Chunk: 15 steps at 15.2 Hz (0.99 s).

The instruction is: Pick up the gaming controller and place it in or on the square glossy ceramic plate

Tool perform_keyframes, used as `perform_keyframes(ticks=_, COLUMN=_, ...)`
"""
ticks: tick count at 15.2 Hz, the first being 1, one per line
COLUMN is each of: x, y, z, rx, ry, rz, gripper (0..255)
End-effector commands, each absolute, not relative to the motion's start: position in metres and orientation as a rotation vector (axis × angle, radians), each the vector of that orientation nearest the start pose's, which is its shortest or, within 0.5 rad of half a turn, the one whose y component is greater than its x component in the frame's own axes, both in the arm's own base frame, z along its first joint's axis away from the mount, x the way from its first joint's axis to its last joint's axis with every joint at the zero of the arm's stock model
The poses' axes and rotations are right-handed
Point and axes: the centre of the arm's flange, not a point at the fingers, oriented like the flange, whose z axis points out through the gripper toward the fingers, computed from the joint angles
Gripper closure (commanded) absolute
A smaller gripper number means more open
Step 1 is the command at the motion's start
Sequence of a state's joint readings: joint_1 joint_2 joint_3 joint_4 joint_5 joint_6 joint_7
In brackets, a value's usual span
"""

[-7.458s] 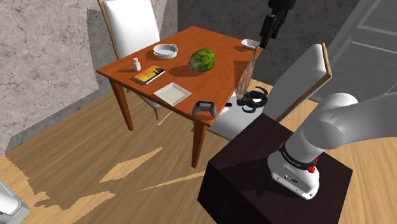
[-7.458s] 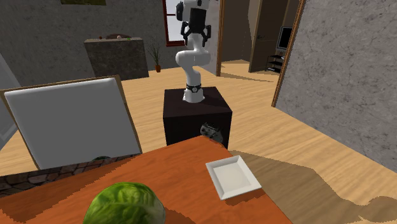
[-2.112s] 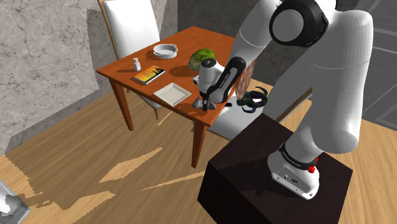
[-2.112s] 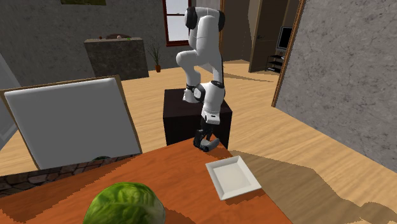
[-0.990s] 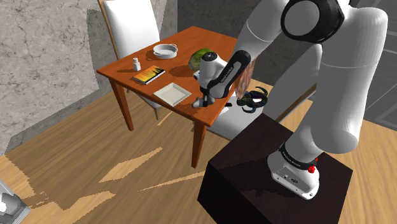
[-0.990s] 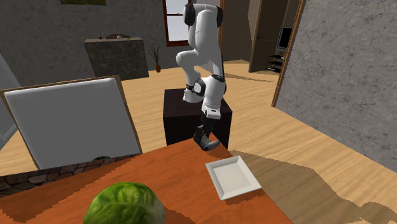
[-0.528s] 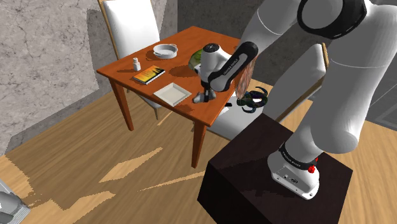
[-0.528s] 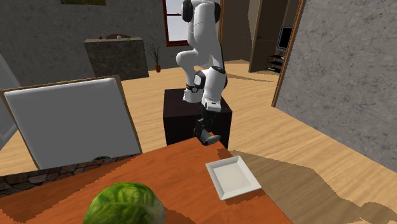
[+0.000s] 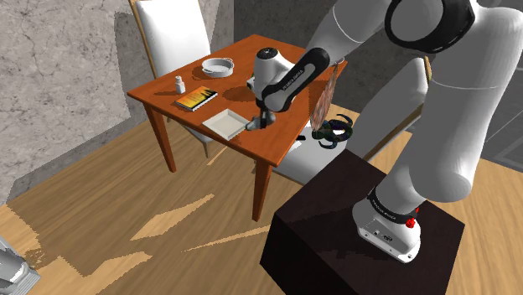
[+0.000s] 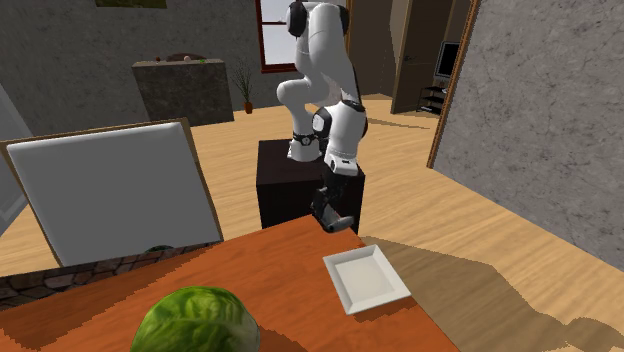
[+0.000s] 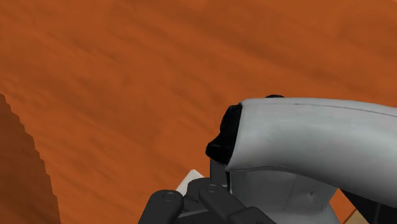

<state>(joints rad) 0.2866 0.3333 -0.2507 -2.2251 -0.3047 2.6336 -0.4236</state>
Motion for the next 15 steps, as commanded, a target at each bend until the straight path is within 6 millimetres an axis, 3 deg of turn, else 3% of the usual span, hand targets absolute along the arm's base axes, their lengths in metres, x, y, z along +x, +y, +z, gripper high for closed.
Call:
perform_keyframes(ticks=1, x=0.580, y=0.034, z=0.234, rx=-3.162, ry=-1.221, rz=-0.047, gripper=255)
perform_keyframes(ticks=13, x=0.735, y=0.092, z=0.231, rx=-3.162, ry=-1.221, rz=-0.047, gripper=255)
perform_keyframes(ticks=15, x=0.735, y=0.092, z=0.221, rx=-3.162, ry=-1.221, rz=-0.047, gripper=255)
